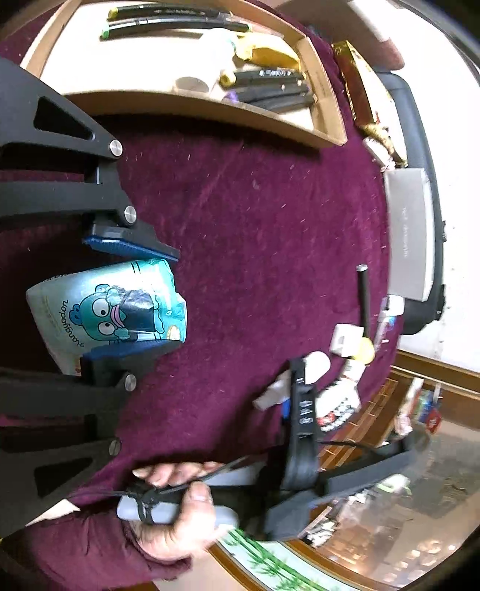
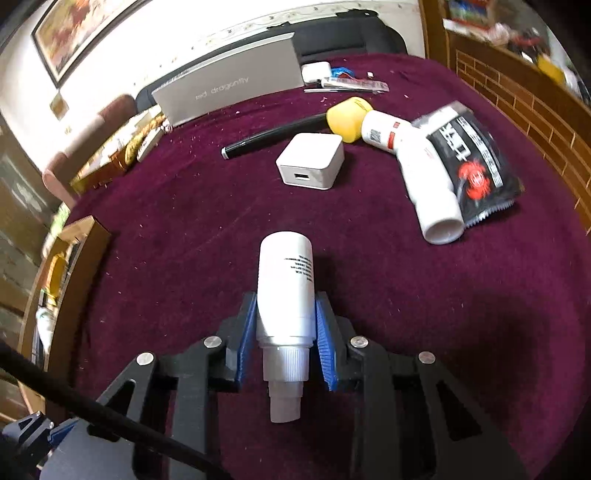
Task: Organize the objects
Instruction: 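Lower the tissue pack into the tray with the left gripper while the right gripper places the spray bottle there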
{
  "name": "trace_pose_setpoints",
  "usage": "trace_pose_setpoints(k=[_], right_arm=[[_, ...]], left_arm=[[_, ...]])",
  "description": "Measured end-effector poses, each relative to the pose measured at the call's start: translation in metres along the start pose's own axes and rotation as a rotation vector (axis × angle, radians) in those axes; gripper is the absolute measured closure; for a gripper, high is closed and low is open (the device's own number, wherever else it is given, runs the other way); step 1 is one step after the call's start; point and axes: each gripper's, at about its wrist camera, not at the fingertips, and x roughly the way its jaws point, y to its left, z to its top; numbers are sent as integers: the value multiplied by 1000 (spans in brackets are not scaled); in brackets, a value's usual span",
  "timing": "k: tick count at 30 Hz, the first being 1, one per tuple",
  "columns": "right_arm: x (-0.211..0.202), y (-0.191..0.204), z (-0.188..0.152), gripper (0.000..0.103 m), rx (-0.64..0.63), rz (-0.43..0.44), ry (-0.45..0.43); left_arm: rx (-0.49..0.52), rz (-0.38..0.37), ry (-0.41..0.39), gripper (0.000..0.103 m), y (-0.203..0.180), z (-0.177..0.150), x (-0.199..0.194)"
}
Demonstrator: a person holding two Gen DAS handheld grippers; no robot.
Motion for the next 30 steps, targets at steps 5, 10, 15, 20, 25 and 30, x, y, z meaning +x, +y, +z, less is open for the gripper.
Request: trace_pose_setpoints(k=[5,10,15,20,25,30], right_arm=[[-18,1,-3,76,53,75,-17],[-32,34,3,76,27,161,-14],[-34,99,11,75,-58,256,13],[-20,149,12,75,-109,326,62],[0,201,9,75,-179,324,96],[33,240,11,75,-223,302,153]], left_arm=[[-57,-11,-102,69,30,7,-37],[-115,45,-205,69,72,10,-80],[-174,127,-226,69,122,7,-101],[-232,143,-194,69,161,2,-93],[-272,152,-115,69,188,-3,-64],[-292,144,-56,69,199,-3,-41]])
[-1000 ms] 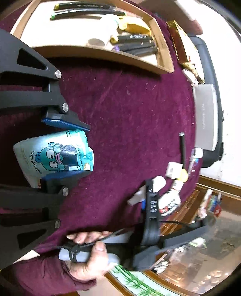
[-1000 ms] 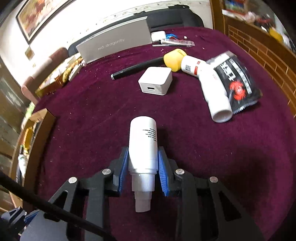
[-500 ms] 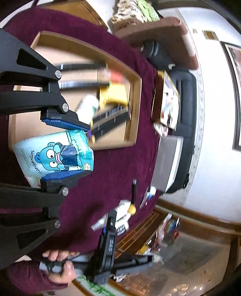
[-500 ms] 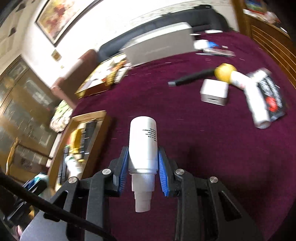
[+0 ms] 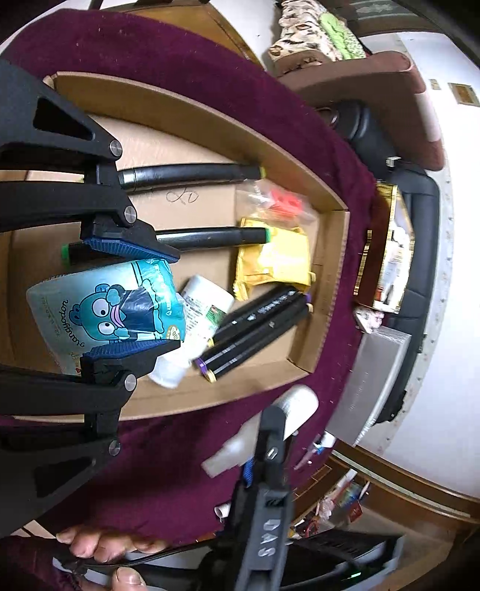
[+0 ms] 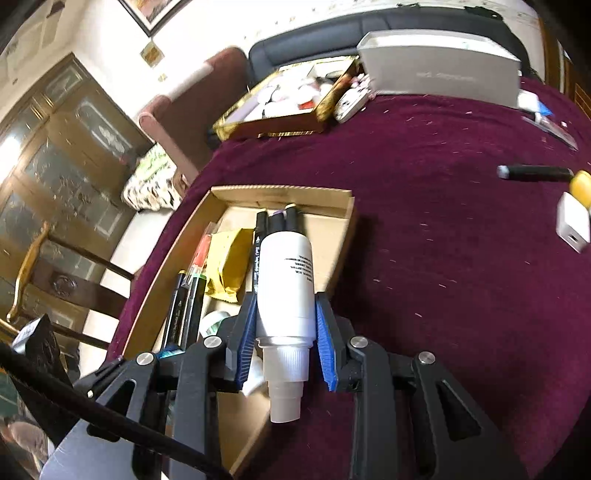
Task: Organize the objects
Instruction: 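Lower the tissue pack into the tray with the left gripper while the right gripper places the spray bottle there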
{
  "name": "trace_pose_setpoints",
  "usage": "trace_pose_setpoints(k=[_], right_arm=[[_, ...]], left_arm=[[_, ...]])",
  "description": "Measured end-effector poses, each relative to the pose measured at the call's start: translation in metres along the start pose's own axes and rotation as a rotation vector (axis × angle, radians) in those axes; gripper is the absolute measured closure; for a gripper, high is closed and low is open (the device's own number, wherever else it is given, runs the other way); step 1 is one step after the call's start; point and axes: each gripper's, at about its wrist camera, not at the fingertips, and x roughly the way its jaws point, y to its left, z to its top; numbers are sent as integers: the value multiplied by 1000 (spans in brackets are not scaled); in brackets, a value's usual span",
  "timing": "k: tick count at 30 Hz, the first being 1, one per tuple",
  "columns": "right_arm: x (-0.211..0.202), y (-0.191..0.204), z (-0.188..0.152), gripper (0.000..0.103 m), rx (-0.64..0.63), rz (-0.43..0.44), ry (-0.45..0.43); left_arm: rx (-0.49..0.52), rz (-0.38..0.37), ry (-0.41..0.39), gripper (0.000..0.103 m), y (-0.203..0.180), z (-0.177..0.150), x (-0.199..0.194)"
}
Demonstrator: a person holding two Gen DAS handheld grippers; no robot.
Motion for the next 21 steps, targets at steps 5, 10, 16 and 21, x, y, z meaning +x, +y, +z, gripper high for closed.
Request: trace_pose_setpoints(k=[5,10,16,21], right_arm=[[30,12,15,75,-28,-62,34],[53,15,27,75,-51,-117,52],[65,12,27,75,-60,-154,75],[70,10,27,75,-67,-173,79]], left_arm=[[-15,-15,31,69,4,1,12],[-27,-24,42,67,6,0,15],[-45,-51,48,60,6,-4,7],[-59,-70,33,58,7,-10,-6]])
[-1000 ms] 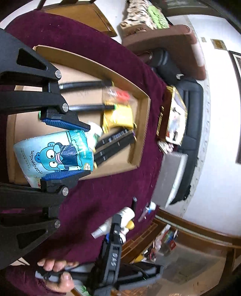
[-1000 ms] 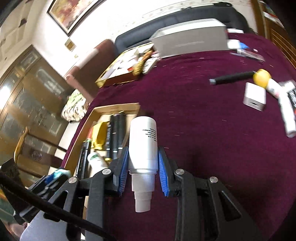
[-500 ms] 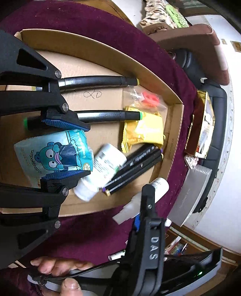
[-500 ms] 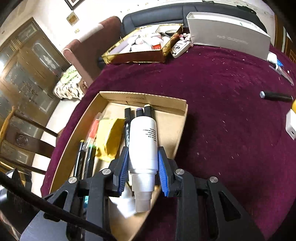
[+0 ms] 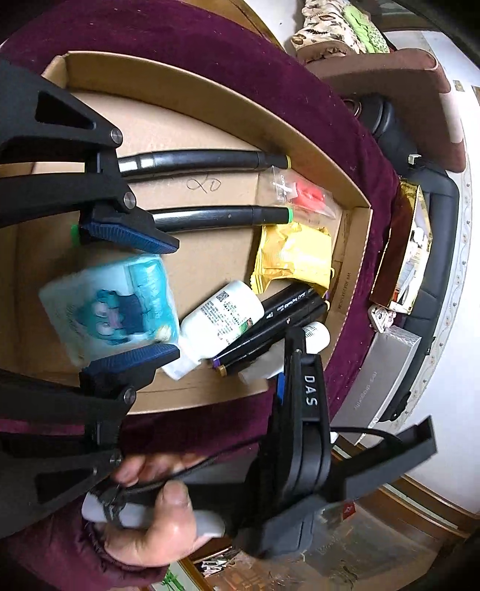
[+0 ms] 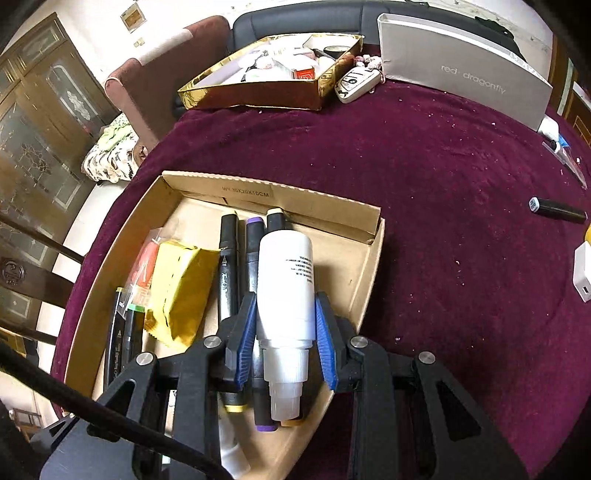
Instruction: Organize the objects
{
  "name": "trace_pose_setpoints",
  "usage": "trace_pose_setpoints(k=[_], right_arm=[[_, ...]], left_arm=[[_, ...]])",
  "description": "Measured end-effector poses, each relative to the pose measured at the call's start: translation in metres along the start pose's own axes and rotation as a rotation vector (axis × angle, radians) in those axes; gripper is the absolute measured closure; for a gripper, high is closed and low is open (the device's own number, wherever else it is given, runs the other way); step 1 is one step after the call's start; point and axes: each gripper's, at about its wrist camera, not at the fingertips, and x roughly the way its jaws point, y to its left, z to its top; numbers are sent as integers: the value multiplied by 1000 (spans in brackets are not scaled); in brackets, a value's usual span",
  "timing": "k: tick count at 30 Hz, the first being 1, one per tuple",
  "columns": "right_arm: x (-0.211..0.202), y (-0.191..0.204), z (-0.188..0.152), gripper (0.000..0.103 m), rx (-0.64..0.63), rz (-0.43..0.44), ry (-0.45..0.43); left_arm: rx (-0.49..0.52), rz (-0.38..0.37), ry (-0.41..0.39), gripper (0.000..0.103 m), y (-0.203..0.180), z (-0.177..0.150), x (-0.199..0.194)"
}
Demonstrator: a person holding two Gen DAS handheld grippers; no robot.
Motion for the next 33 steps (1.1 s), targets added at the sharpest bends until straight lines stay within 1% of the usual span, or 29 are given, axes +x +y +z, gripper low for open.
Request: trace_pose_setpoints(k=[2,5,6,7,8,9,11,12,15,18,20,21,22,23,25,26,27,28,29,30,31,33], right_arm=[[0,0,0,75,-6,-5,-6],[-3,0,0,71,0,-2,-22],[-6,-1,0,69,5,2,-29],[-9,-2,0,60,12,3,-41],[-12,-3,0,54,16,0,-48],[-15,-4,0,51,19,11,-57],[-26,-7,-1,49,25,15,-81],[-31,-8,-1,49,23,7,-94],[-53,-13,-4,41,13,-31,-145],[-80,-22,-8,40,-4,-96,-211],[-105,-26,-14,40,-40,-172,-284],[-121,-28,-19,37,-63,-223,-339],[-131,-29,-22,26,-75,-253,-373],[-147,-31,-27,19,-89,-301,-432],[-168,-38,-37,13,-103,-354,-516],[-174,-44,-40,9,-107,-361,-528],[-175,-54,-41,0,-101,-355,-497],[-173,-61,-40,0,-95,-348,-467],[-168,-75,-39,0,-80,-340,-410],[-164,-86,-39,0,-69,-334,-374],[-162,-99,-41,0,-57,-332,-346],[-162,-127,-48,0,-20,-359,-320]], left_arm=[[-13,-7,-12,58,1,-2,-6],[-35,-2,-33,50,5,-3,-12],[-39,2,-40,48,5,-4,-14],[-42,14,-46,47,5,-5,-17],[-44,23,-48,47,6,-4,-17],[-46,35,-53,47,7,-5,-20],[-46,58,-69,47,6,-6,-24],[-40,72,-78,47,5,-5,-26],[-28,82,-102,47,1,-9,-34],[-21,71,-116,47,-3,-10,-37],[-20,65,-121,47,-6,-11,-39],[-18,62,-124,47,-7,-12,-40],[-16,60,-124,47,-9,-13,-40],[-13,59,-124,47,-12,-13,-40],[-7,51,-125,47,-17,-15,-41],[-2,47,-126,47,-20,-16,-41],[2,45,-127,47,-23,-17,-42],[7,40,-127,47,-28,-18,-42],[12,35,-128,47,-32,-19,-42],[20,29,-126,47,-37,-20,-42],[27,26,-124,47,-41,-21,-43],[56,9,-114,47,-54,-24,-42]])
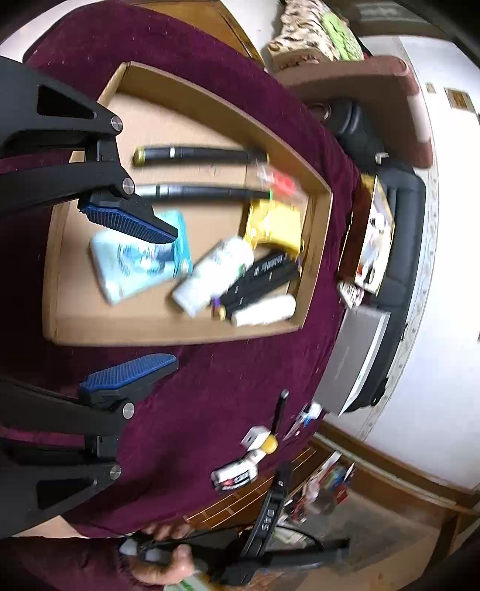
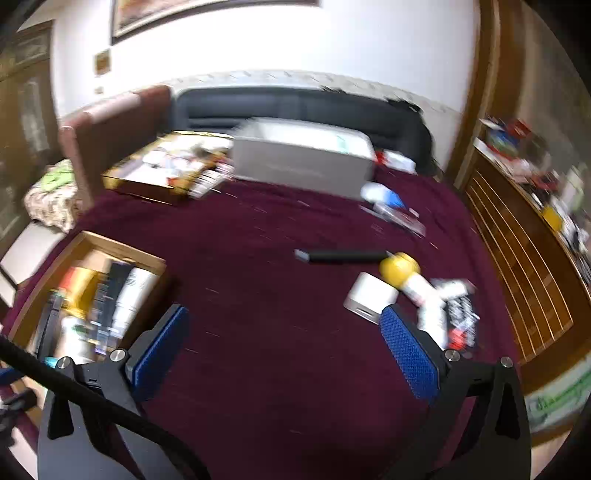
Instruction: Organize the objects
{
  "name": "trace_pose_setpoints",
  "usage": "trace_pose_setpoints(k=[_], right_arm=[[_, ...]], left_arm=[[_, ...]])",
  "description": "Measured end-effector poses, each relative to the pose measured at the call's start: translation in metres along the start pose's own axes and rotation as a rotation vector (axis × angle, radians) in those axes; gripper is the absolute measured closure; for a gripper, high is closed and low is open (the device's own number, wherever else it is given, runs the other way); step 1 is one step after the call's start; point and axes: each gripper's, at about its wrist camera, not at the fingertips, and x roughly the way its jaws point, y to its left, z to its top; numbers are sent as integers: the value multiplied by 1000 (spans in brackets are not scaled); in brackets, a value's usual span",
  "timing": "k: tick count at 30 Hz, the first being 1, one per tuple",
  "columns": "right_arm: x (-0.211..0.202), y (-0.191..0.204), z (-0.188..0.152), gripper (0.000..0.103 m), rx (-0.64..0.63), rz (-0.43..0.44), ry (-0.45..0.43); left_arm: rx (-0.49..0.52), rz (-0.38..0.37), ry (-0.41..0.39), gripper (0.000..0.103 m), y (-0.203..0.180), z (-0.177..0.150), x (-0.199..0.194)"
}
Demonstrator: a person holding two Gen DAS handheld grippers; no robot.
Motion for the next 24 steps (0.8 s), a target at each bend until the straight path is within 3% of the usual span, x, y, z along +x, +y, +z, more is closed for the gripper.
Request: trace_pose_setpoints(k=[3,6,9,15,20,21,24], right_arm=[[10,-54,-3,0,101,-2,43],[22,-130,-6,0,324,60,106],[40,-179,-12,0,477,119,153],[71,-230,-20,0,520,-83,164],[102,-263,-21,2,618,-78,152],[107,-265,-21,5,640,-55,153],[117,-252,-23,7,688,193,167]], left_arm=[[41,-27,18,47,-23,0,5],[76,-85,44,47,-46,0,13],[108,-114,73,47,-67,0,23],[153,-117,139,47,-89,-5,43],[120,-101,165,47,-87,-1,53],[114,-100,167,47,-87,-1,53],[113,-91,164,47,-87,1,55]])
